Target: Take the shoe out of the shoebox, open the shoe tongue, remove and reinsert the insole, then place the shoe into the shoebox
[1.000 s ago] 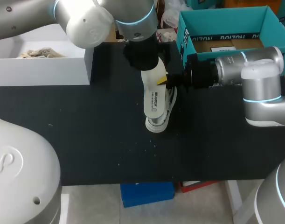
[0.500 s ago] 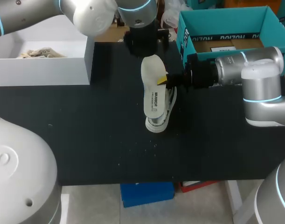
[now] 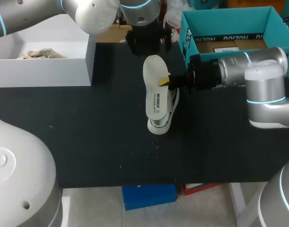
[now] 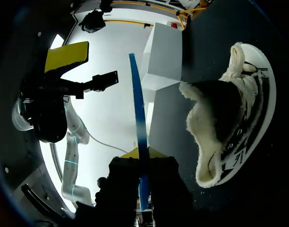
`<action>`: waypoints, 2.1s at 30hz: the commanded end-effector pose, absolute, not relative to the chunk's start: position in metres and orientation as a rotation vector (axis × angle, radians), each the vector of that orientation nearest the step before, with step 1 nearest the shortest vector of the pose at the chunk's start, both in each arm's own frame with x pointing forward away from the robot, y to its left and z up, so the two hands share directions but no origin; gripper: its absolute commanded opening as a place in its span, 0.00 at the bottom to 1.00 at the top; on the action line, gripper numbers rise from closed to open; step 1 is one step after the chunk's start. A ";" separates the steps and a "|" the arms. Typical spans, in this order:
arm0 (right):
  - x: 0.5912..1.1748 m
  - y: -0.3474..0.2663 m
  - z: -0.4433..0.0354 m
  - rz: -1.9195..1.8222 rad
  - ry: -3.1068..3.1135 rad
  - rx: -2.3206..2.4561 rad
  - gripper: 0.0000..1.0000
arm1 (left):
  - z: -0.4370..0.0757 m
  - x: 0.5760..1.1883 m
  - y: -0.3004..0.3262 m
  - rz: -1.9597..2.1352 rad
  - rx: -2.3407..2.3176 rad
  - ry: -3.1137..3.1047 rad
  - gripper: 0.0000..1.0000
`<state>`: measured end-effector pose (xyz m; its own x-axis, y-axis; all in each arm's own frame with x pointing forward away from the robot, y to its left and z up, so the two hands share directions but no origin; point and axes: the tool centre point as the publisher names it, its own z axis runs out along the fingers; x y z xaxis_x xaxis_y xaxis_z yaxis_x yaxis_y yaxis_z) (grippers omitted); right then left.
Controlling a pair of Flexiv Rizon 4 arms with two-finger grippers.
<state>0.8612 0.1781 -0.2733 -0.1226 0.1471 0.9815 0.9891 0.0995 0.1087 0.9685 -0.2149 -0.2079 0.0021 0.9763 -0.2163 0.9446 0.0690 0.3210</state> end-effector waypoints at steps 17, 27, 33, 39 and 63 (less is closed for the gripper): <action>0.862 0.179 -0.274 -1.147 -1.451 -1.195 0.00 | -0.209 0.872 -0.229 0.097 1.944 1.964 1.00; 0.862 0.179 -0.274 -1.147 -1.451 -1.195 0.00 | -0.221 0.823 -0.233 0.095 1.953 1.997 1.00; 0.862 0.179 -0.274 -1.147 -1.451 -1.195 0.00 | -0.226 0.803 -0.232 0.083 1.937 2.022 1.00; 0.862 0.179 -0.274 -1.147 -1.451 -1.195 0.00 | -0.229 0.790 -0.228 -0.037 1.897 1.985 1.00; 0.862 0.179 -0.274 -1.147 -1.451 -1.195 0.00 | -0.228 0.777 -0.185 -0.521 1.456 1.584 1.00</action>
<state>0.8612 0.1781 -0.2734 -0.1226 0.1471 0.9815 0.9891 0.0997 0.1087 0.7802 -0.1980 -0.2207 -0.0182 0.7858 -0.6182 0.9416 0.2214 0.2538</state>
